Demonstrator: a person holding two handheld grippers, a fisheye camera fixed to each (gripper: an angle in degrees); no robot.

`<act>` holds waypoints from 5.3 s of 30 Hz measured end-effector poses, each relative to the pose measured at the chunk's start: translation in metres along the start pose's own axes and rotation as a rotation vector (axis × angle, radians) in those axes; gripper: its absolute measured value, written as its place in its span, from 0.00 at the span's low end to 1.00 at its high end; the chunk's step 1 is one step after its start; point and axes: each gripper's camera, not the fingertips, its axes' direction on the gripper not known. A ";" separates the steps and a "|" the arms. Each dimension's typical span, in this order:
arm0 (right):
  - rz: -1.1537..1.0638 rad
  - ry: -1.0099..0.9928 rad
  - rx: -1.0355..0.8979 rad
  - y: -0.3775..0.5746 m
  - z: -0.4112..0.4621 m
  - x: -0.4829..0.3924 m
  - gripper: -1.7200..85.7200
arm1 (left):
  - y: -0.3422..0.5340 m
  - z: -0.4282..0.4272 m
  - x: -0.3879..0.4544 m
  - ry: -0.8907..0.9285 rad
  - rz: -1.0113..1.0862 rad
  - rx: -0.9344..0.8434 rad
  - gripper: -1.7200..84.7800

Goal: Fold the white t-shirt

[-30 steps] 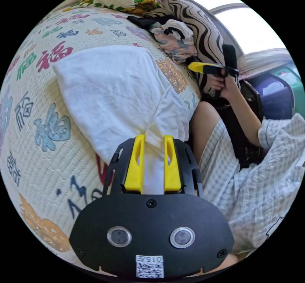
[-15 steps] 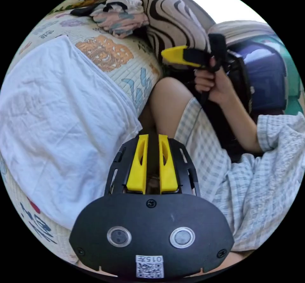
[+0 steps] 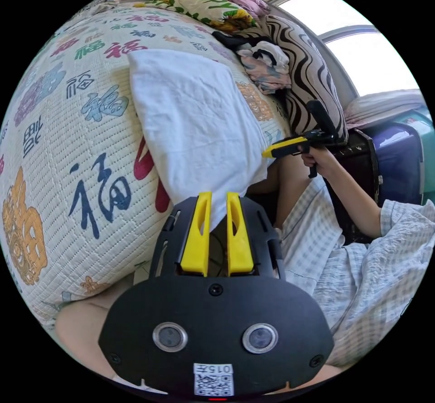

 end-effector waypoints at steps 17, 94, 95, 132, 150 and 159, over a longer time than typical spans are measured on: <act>0.024 0.063 -0.092 -0.017 0.013 0.002 0.03 | 0.042 -0.032 -0.037 -0.070 0.013 -0.021 0.02; -0.317 -0.284 0.395 -0.128 -0.160 0.087 0.03 | -0.223 -0.135 -0.278 0.469 0.180 0.315 0.03; -0.329 -0.271 0.393 -0.127 -0.160 0.082 0.03 | -0.219 -0.142 -0.273 0.461 0.202 0.329 0.03; -0.424 -0.040 -0.017 -0.057 0.076 -0.003 0.02 | 0.000 -0.046 -0.092 0.077 0.334 0.012 0.04; -0.400 -0.128 -0.097 -0.125 0.127 0.001 0.01 | 0.003 -0.054 -0.142 0.211 0.248 -0.095 0.02; 0.070 -0.193 0.046 -0.098 0.093 0.105 0.02 | 0.052 -0.103 -0.219 0.122 0.064 -0.105 0.02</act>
